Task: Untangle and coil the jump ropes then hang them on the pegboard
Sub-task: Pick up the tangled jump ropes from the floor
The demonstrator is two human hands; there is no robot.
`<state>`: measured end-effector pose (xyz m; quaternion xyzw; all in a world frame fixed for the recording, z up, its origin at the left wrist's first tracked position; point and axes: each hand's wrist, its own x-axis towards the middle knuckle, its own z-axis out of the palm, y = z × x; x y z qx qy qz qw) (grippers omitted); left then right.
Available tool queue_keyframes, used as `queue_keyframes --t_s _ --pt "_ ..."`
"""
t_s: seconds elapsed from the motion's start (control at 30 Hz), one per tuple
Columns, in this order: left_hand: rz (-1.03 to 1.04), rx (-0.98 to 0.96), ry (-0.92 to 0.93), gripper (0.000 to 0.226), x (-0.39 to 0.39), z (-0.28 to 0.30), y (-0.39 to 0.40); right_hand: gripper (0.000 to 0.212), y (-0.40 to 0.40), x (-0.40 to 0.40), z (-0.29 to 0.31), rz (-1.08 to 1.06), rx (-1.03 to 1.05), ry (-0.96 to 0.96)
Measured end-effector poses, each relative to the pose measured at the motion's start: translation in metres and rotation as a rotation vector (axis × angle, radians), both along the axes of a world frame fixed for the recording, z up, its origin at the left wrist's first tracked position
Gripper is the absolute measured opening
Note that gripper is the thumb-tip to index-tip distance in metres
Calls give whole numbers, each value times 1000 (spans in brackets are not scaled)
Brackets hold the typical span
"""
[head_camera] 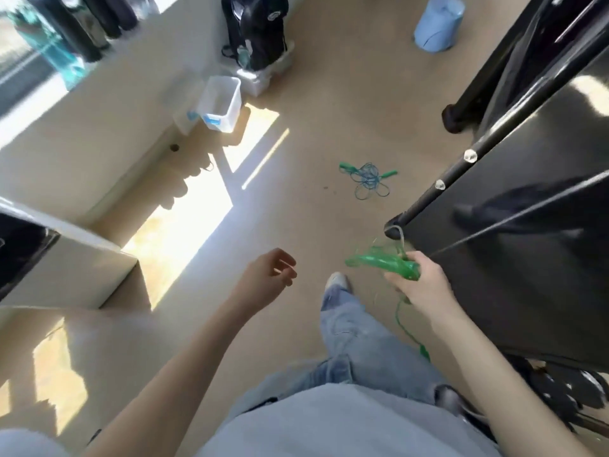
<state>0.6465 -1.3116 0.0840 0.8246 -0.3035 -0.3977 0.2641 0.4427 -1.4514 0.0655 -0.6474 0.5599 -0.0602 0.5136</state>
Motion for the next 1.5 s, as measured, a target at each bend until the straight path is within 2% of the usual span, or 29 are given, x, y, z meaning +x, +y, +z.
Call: queue_keyframes --t_s 0.1,0.17,0.23,0.3,0.4,0.47,0.53,0.6,0.67,0.73,0.87,1.03,1.13,1.2,1.3,1.37,1.43,1.47,1.5 --pt "96 -74 119 19 53 6 -72 26 -76 85 7 195 0 5" --pt "207 -118 327 32 84 13 -112 33 -117 138 14 291 -16 39" --pt "232 -126 529 55 113 12 -156 39 -156 187 11 307 25 -6" --pt "232 -59 684 68 141 3 -206 42 -193 229 4 288 142 -109" --pt "271 -59 878 58 188 -23 -293 46 -249 282 -16 242 304 -282" --pt "417 -97 933 40 222 -43 -353 47 -288 309 -31 136 444 -386" --pt "564 -112 850 19 256 -61 -409 43 -327 329 -47 -13 544 -437" --pt "637 -80 750 13 286 -80 -460 36 -367 344 -65 -181 574 -433" --pt "553 7 622 17 306 -105 -501 33 -399 349 -96 -369 544 -346" --pt "411 48 544 19 319 -148 -539 33 -433 352 -148 -471 513 -229" --pt "251 92 385 28 328 -270 -599 37 -478 358 -300 -348 452 75" --pt "124 93 300 38 328 -461 -641 42 -530 342 -537 78 273 483" --pt "121 108 260 38 323 -557 -634 45 -555 320 -652 95 331 644" --pt "180 101 280 37 319 -597 -620 51 -558 311 -701 67 399 684" --pt "247 156 282 37 312 -618 -603 58 -544 315 -718 46 401 656" --pt "275 176 285 36 314 -603 -605 46 -537 332 -694 -148 415 448" --pt "204 168 229 33 327 -566 -614 19 -539 360 -636 -469 555 182" --pt "135 174 181 35 334 -540 -620 15 -542 374 -596 -568 574 95" --pt "54 179 141 42 343 -509 -626 24 -546 385 -552 -606 563 61"
